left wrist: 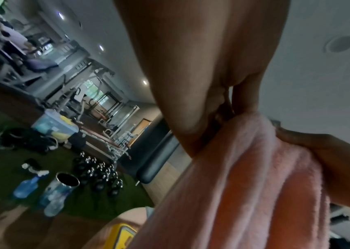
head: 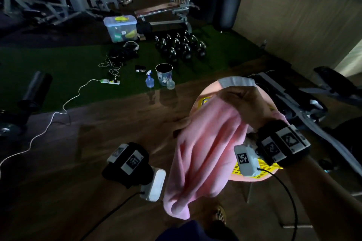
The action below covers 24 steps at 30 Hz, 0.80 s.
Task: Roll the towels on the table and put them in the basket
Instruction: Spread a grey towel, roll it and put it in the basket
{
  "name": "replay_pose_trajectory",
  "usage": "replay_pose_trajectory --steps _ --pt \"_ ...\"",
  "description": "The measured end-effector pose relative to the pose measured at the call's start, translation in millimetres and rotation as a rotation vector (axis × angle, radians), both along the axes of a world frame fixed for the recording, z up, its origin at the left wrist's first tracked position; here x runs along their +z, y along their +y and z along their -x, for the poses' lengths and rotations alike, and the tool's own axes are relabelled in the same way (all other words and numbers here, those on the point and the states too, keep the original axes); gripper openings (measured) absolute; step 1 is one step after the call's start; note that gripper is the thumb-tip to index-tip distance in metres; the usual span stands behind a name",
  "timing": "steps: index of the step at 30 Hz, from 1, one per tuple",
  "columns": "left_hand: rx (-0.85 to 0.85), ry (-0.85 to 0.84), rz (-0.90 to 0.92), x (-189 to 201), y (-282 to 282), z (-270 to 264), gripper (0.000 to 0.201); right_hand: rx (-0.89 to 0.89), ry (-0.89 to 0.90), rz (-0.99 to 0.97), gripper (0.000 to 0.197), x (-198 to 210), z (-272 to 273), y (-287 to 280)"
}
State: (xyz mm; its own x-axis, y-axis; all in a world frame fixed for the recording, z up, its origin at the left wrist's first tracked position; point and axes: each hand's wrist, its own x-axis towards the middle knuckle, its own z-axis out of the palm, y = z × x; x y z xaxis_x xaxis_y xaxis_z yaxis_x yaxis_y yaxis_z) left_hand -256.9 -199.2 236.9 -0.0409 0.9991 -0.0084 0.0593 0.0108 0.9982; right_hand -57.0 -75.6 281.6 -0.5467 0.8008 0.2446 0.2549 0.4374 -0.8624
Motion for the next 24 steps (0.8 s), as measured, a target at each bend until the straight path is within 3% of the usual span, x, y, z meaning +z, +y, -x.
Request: replay_pose_trajectory --steps 1,4,5,7,9,11,14,16,18,21,22,24 --pt "0.006 -0.033 -0.002 -3 -1 6 0.019 -0.038 -0.010 -0.006 0.012 -1 -4 4" --pt "0.028 0.156 -0.054 2 11 19 0.035 0.046 -0.144 -0.073 0.009 -13 0 1" --pt "0.006 0.203 -0.069 8 16 18 0.040 0.139 -0.163 -0.012 0.008 -18 7 -6" --pt "-0.074 0.306 -0.140 19 27 8 0.031 0.251 -0.160 0.189 0.008 -29 24 -25" --pt "-0.104 0.363 -0.145 25 33 -2 0.021 0.258 -0.084 0.311 0.030 -40 30 -32" --pt "-0.072 0.267 -0.093 22 33 -4 0.018 0.252 0.067 0.342 0.038 -38 29 -33" --pt "-0.068 0.149 0.024 13 18 -3 0.017 0.127 0.307 0.381 0.030 -19 18 -25" --pt "-0.057 0.091 0.023 7 13 4 0.018 -0.013 0.367 0.353 0.021 -13 14 -20" --pt "0.004 0.030 0.015 13 15 14 0.016 -0.026 0.285 0.356 0.022 -18 18 -22" --pt "-0.027 0.056 -0.025 30 18 16 0.020 0.202 0.008 0.254 0.048 -37 36 -40" --pt "-0.042 0.055 -0.039 35 15 14 0.020 0.217 -0.015 0.230 0.054 -37 38 -42" --pt "-0.075 0.050 -0.038 30 12 11 0.023 0.182 0.111 0.223 0.060 -26 36 -36"
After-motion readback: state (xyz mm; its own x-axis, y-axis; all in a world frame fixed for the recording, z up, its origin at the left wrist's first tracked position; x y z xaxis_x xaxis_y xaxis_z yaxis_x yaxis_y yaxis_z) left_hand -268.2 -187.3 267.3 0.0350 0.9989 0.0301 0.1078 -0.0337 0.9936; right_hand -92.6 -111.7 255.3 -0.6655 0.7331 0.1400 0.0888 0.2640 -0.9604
